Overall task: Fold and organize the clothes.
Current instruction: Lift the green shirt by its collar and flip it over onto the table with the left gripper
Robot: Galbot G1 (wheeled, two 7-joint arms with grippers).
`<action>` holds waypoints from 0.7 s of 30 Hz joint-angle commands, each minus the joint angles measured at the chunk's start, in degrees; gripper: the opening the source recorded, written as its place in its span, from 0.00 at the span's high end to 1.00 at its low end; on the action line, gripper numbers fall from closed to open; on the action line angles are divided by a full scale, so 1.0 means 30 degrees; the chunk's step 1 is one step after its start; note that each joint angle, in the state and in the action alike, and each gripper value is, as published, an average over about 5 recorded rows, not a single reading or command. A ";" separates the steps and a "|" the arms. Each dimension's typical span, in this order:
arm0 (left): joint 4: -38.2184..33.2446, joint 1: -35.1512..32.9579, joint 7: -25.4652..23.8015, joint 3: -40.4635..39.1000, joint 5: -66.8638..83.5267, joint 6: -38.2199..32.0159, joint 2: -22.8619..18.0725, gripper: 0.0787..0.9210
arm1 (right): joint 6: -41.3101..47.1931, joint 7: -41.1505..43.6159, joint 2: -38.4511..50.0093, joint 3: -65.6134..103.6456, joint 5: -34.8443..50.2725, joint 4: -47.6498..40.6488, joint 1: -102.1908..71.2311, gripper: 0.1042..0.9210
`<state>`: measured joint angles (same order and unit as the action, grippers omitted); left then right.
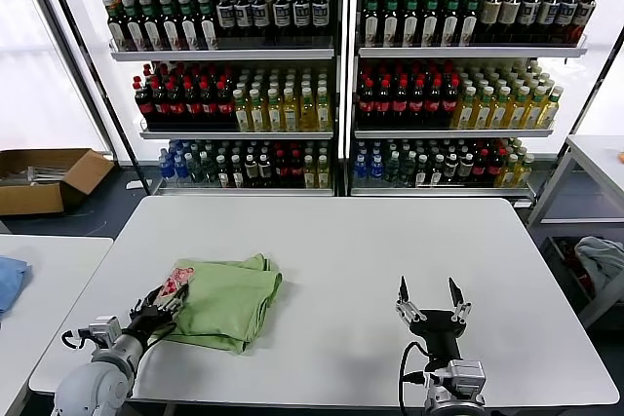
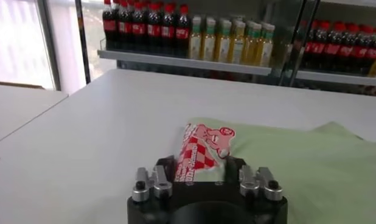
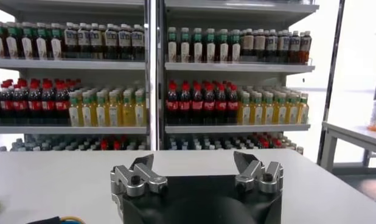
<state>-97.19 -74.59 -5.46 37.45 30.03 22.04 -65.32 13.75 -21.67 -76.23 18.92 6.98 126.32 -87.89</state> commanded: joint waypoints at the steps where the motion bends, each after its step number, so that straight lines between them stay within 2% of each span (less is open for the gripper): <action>1: 0.0308 -0.0104 -0.0313 -0.0068 0.0098 -0.0014 -0.0080 0.52 | -0.0009 -0.0008 -0.0006 0.0052 0.0010 0.0071 0.0010 0.12; 9: -0.0274 -0.0285 -0.0523 0.0402 0.0170 -0.0347 -0.0051 0.80 | -0.0012 -0.0053 0.0097 0.0175 0.0044 0.0139 0.0048 0.12; 14: -0.0430 -0.0075 -0.0321 0.1733 0.1066 -0.0459 0.0266 0.94 | -0.0013 -0.0113 0.0200 0.0232 0.0084 0.0083 0.0149 0.12; 17: -0.0120 0.0106 -0.0223 0.3383 0.2072 -0.0450 0.1215 0.96 | -0.0024 -0.0123 0.0251 0.0216 0.0101 0.0022 0.0174 0.12; 21: 0.1313 0.0377 -0.0130 0.5853 0.3526 -0.0494 0.3842 0.96 | -0.0028 -0.0121 0.0302 0.0142 0.0181 -0.0083 0.0321 0.12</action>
<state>-97.63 -74.52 -6.21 42.00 32.93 21.06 -63.86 13.70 -22.00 -75.38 19.41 7.38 126.21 -87.19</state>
